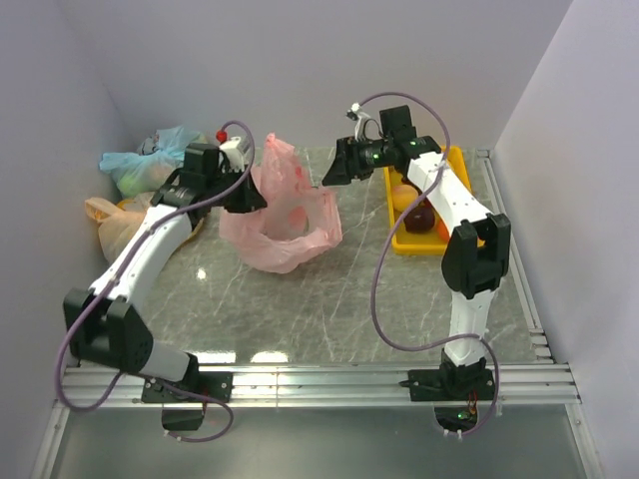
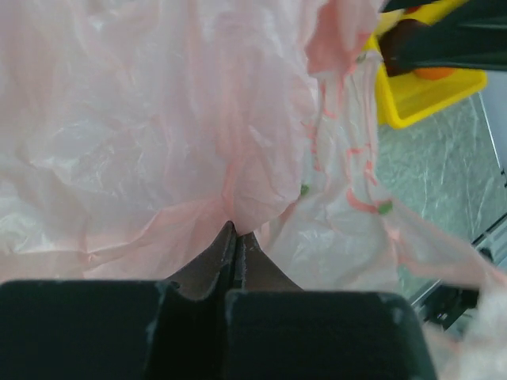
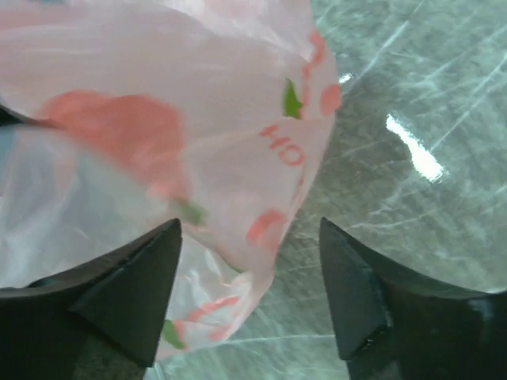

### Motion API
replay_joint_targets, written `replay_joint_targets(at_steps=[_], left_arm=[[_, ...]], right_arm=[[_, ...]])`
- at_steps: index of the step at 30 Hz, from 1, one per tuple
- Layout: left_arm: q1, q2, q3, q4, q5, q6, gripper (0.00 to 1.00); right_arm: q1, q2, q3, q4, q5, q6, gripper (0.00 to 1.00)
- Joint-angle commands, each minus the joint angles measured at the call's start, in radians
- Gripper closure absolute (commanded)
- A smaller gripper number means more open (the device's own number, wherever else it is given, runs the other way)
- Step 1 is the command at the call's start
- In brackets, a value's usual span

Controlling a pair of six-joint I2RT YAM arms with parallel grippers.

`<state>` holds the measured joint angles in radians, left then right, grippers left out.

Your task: Place the fake fruits into the plastic bag and tie a complex knot

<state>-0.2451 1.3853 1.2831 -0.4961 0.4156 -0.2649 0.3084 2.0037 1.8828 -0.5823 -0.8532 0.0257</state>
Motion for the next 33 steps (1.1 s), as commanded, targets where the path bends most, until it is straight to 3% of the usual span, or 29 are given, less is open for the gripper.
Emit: replay_joint_targets(at_steps=[1,4,8,14,17,20,25,33], left_arm=[[-0.008,0.098,0.074,-0.093,-0.124,-0.161,1.00],[-0.008,0.093,0.061,-0.049,-0.150,-0.209,1.00],[-0.008,0.127,0.088,-0.041,-0.149,-0.243,1.00],[-0.008,0.132,0.117,-0.025,-0.150,-0.206,1.00],[-0.014,0.120,0.130,-0.021,-0.163,-0.157,1.00],[-0.028,0.110,0.105,0.033,-0.149,-0.102,1.00],[-0.063,0.141,0.104,0.054,-0.094,0.006,1.00],[-0.074,0.202,0.173,-0.004,-0.047,0.121,1.00]], right_arm=[[0.011,-0.068,0.079,-0.030,0.085,0.022,0.20],[0.006,-0.123,0.068,-0.086,0.112,-0.045,0.19],[-0.026,-0.164,0.076,-0.180,0.097,-0.102,0.08],[-0.159,-0.187,0.099,-0.359,0.137,-0.176,0.06],[-0.224,-0.227,0.038,-0.355,0.294,-0.210,0.07],[-0.270,-0.197,0.013,-0.416,0.417,-0.303,0.11],[-0.304,-0.116,-0.013,-0.384,0.497,-0.414,0.14],[-0.301,0.113,0.225,-0.427,0.537,-0.582,0.11]])
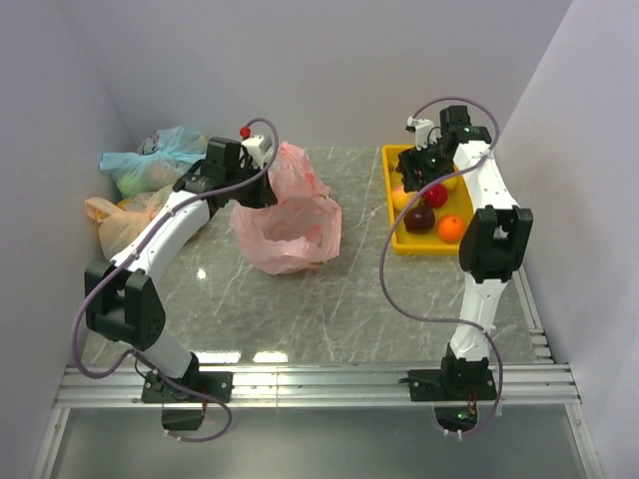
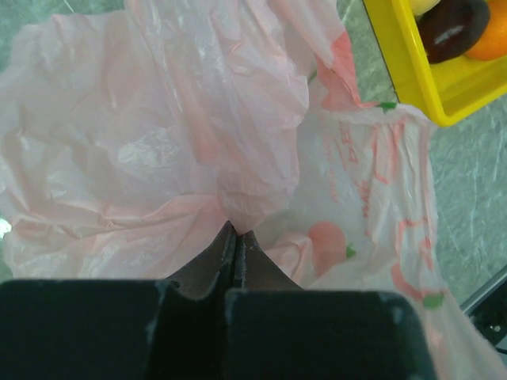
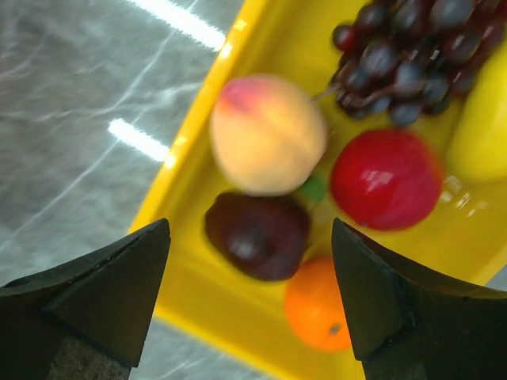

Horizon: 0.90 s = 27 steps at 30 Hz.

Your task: Place the fake fruits into the plastic bag and tie a complex knot

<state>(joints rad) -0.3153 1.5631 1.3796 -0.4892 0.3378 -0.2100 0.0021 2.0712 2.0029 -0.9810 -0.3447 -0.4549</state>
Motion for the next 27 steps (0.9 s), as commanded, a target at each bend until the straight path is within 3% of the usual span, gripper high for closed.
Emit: replay_joint_targets(at_steps=[1,13,27], left_arm=[[-0.007,0.034,0.091,-0.026,0.017,0.078,1.00],[-0.007,0.117,0.200,-0.089,0.000,0.132,1.00],[-0.008,0.106,0.170,-0.038,-0.016,0.084,1.00]], right_arm=[[0.007,0.064,0.123,-0.039,0.024,-0.114,0.10],[0.087,0.133,0.024,0.025,0.081,-0.215,0.05],[0.085,0.181,-0.055,0.169,0.164,-0.288,0.03]])
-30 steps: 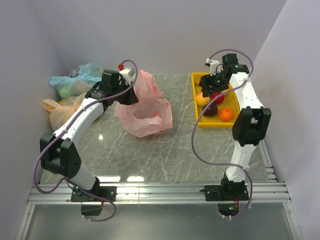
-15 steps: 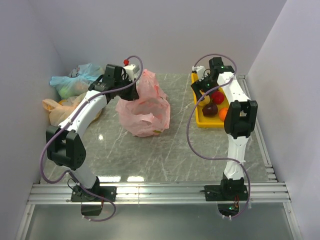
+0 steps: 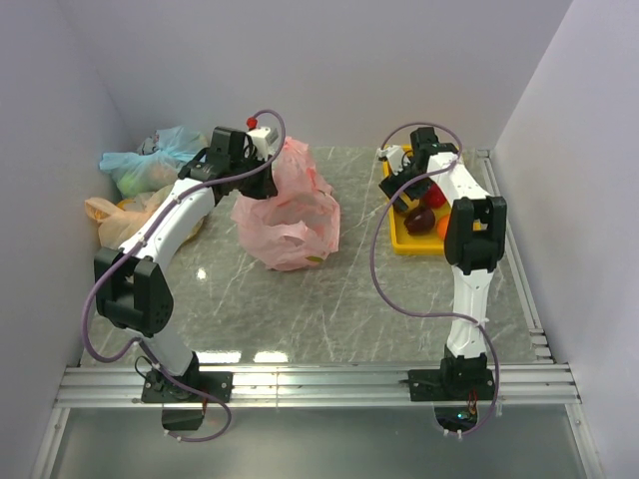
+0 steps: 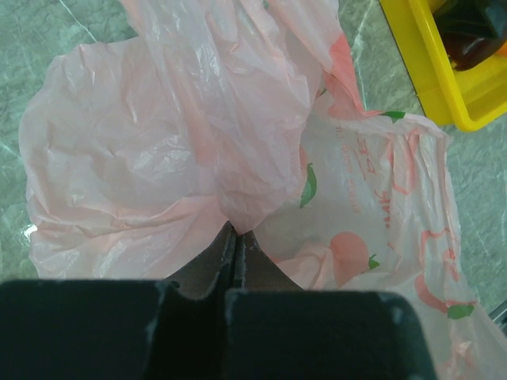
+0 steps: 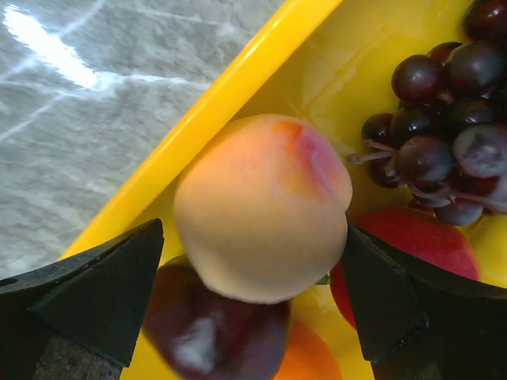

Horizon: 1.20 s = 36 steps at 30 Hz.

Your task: Place the fake fruits into the plastic bag and tie a complex knot

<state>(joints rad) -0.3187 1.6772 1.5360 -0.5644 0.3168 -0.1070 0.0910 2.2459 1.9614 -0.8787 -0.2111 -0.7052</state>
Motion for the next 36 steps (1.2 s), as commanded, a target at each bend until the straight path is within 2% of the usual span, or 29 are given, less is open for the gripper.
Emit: replay_joint_targets(at_steps=[1,2,5,6,8,9,10,12,13,15,17,20,23,26,30,32,33,34,36], left_arm=[[-0.005,-0.005,0.015,0.038,0.005,-0.022,1.00],[-0.005,-0.004,0.016,0.038,0.005,-0.025,1.00],[-0.005,-0.005,0.015,0.043,0.001,-0.045,1.00],[-0.006,-0.005,0.013,0.044,0.001,-0.051,1.00],[-0.006,-0.010,0.012,0.049,-0.010,-0.060,1.00],[-0.008,-0.011,0.010,0.050,-0.013,-0.072,1.00],[-0.010,-0.014,0.009,0.052,-0.016,-0.080,1.00],[-0.010,-0.016,0.012,0.054,-0.013,-0.100,1.00],[-0.011,-0.017,0.013,0.054,-0.010,-0.103,1.00],[-0.011,-0.019,0.010,0.055,-0.009,-0.115,1.00],[-0.010,-0.011,0.009,0.051,-0.010,-0.129,1.00],[-0.003,-0.002,0.010,0.052,0.008,-0.163,1.00],[0.010,0.009,0.021,0.051,0.039,-0.192,1.00],[0.041,0.015,0.024,0.064,0.077,-0.241,1.00],[0.095,0.026,0.004,0.098,0.183,-0.309,1.00],[0.101,0.027,-0.004,0.106,0.200,-0.312,1.00],[0.107,0.027,-0.005,0.107,0.214,-0.306,1.00],[0.109,0.030,-0.007,0.106,0.215,-0.306,1.00],[0.118,0.032,-0.013,0.112,0.232,-0.304,1.00]], right_arm=[[-0.004,0.012,-0.015,0.075,0.032,-0.043,0.04],[-0.004,0.015,-0.013,0.083,0.033,-0.045,0.05],[-0.005,0.024,0.030,0.075,0.027,-0.020,0.21],[-0.008,0.006,0.042,0.075,0.024,-0.007,0.35],[-0.016,-0.032,0.042,0.081,0.009,0.038,0.47],[-0.020,-0.086,0.031,0.089,0.003,0.058,0.60],[-0.022,-0.115,0.027,0.101,-0.014,0.096,0.67],[-0.024,-0.178,0.019,0.098,-0.063,0.130,0.70],[-0.025,-0.239,0.022,0.092,-0.155,0.159,0.70],[-0.020,-0.317,0.019,0.090,-0.239,0.197,0.70],[0.016,-0.344,0.037,0.089,-0.347,0.260,0.71],[0.099,-0.351,0.089,0.086,-0.468,0.335,0.71],[0.195,-0.356,0.108,0.096,-0.514,0.365,0.71],[0.283,-0.374,0.071,0.101,-0.545,0.317,0.70],[0.389,-0.379,-0.024,0.063,-0.479,0.179,0.69],[0.443,-0.339,-0.010,0.028,-0.407,0.113,0.55],[0.455,-0.322,0.010,-0.035,-0.398,0.086,0.30],[0.461,-0.303,0.049,-0.054,-0.396,0.075,0.12],[0.461,-0.295,0.079,-0.077,-0.413,0.078,0.06]])
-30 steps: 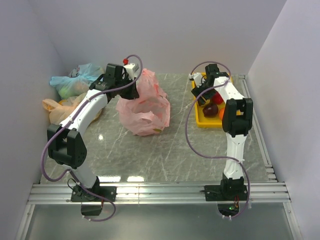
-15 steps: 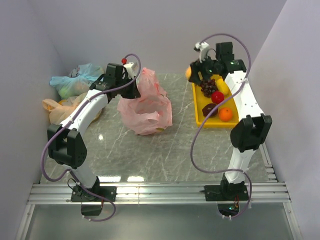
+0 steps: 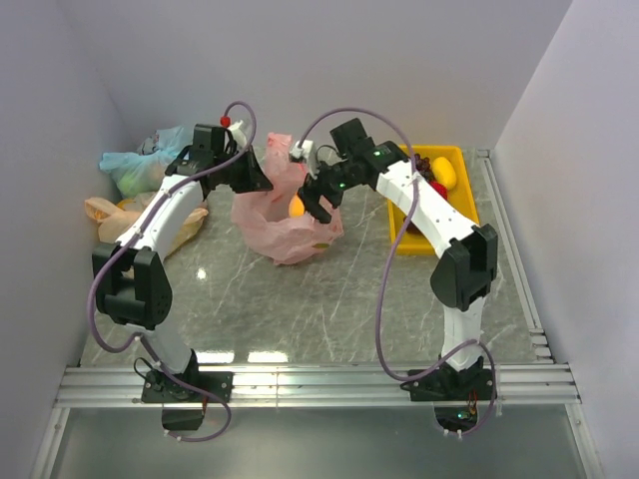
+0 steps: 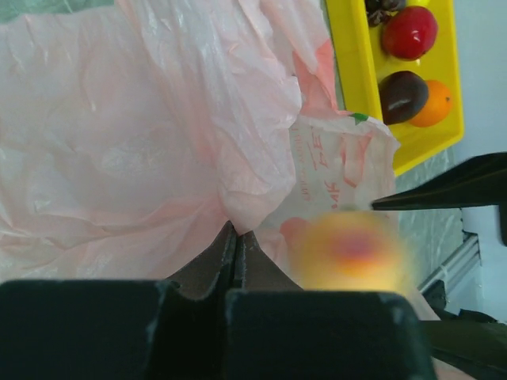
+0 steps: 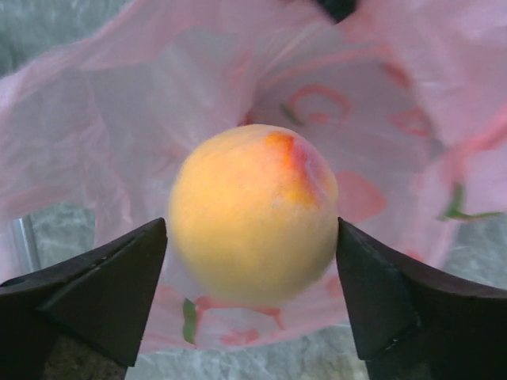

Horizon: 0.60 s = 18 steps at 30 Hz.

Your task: Place the fake fruits into the plastic bag and tie a complex knot

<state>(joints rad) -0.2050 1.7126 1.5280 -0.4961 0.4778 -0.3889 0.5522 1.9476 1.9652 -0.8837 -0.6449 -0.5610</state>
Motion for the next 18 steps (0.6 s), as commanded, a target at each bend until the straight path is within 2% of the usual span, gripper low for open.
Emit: replay_joint_targets(at_steps=[1,5,9,12,13,15,18], left_arm=[[0.009,-0.002,-0.012,0.047,0.085,-0.027,1.00],[0.024,0.012,-0.014,0.051,0.110,-0.015,1.00],[0.029,0.021,-0.002,0.037,0.110,0.010,1.00],[0.029,0.025,0.000,0.036,0.111,0.016,1.00],[0.029,0.028,0.001,0.036,0.113,0.013,1.00],[0.029,0.033,0.004,0.036,0.113,0.015,1.00],[0.030,0.038,0.001,0.033,0.111,0.016,1.00]], right_arm=[[-0.003,-0.006,0.087,-0.070,0.018,-0.060,0.04],[-0.052,-0.044,0.098,-0.043,0.022,0.034,0.03],[-0.237,-0.009,0.168,-0.093,-0.025,0.168,0.05],[-0.339,0.049,0.205,-0.147,0.001,0.259,0.08],[-0.398,0.072,0.196,-0.158,0.019,0.294,0.09],[-0.440,0.089,0.172,-0.184,0.082,0.315,0.11],[-0.495,0.082,0.039,-0.161,0.198,0.316,0.11]])
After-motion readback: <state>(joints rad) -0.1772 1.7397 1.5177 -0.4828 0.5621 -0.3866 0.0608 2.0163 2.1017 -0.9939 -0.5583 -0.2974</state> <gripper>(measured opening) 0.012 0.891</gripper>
